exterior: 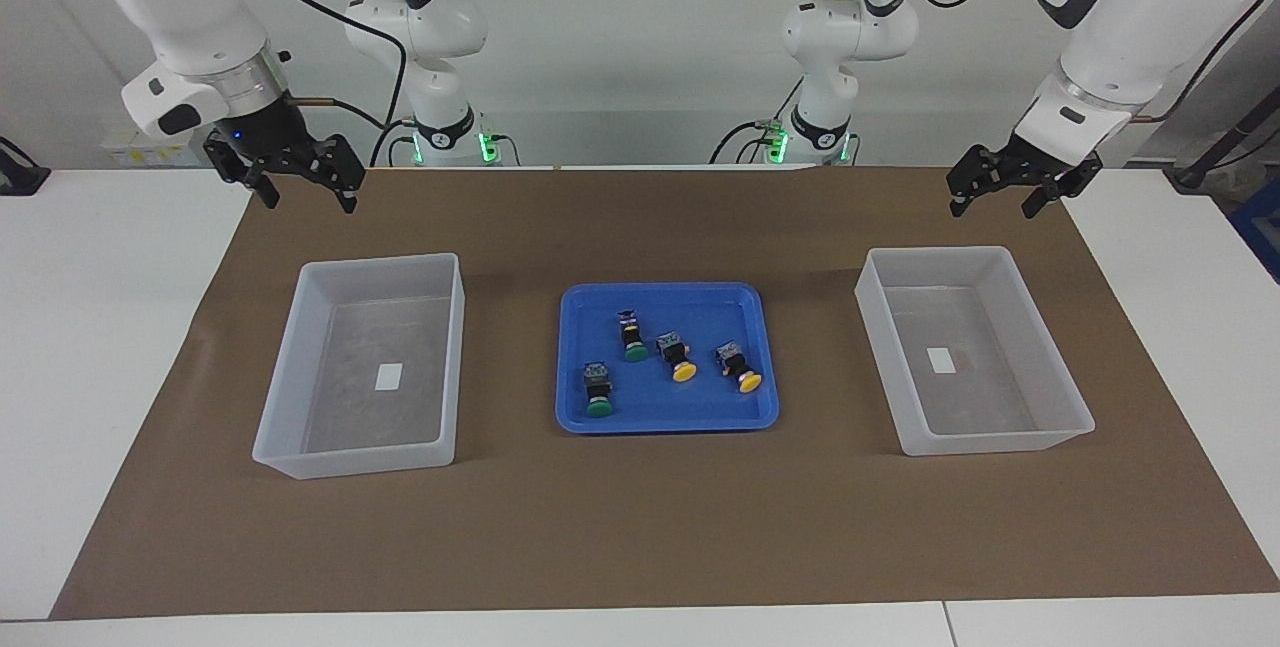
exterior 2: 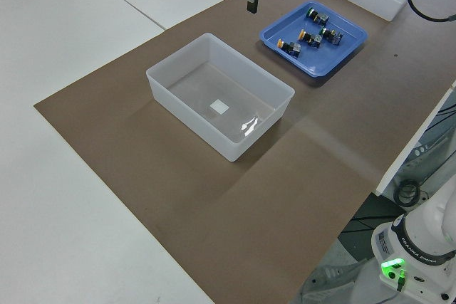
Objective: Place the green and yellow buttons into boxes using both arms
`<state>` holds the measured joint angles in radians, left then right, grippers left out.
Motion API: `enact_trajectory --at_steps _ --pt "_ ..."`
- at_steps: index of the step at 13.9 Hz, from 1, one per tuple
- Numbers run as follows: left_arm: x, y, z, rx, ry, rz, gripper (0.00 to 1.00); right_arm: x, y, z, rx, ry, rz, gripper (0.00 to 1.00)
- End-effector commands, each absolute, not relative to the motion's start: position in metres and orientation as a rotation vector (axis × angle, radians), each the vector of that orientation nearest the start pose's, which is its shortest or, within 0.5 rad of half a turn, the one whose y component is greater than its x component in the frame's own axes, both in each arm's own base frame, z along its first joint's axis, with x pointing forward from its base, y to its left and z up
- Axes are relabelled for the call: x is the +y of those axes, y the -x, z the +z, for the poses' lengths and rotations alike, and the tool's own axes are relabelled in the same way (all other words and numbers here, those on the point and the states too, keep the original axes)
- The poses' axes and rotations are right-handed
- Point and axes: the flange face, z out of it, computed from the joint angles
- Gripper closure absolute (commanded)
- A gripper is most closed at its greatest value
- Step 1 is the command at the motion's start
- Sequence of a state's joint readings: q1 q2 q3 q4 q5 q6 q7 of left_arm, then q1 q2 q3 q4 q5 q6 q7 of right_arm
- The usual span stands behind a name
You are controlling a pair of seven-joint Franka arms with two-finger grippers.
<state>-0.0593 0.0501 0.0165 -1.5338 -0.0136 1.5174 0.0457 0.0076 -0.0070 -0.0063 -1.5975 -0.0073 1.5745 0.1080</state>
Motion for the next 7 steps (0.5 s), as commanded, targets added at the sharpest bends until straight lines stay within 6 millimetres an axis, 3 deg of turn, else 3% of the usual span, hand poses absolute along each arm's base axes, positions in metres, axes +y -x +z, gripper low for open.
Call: enact_trajectory --at_steps 1,5,7 --pt "-0.025 -0.557 0.614 0.121 3.143 0.133 0.00 0.001 -0.550 0.615 0.159 3.125 0.039 0.00" --pt "-0.028 -0.558 0.614 0.104 3.141 0.121 0.00 0.001 -0.550 0.615 0.159 3.125 0.039 0.00" --pt "-0.051 -0.563 0.605 0.073 3.138 0.130 0.00 0.000 -0.550 0.615 0.159 3.126 0.039 0.00"
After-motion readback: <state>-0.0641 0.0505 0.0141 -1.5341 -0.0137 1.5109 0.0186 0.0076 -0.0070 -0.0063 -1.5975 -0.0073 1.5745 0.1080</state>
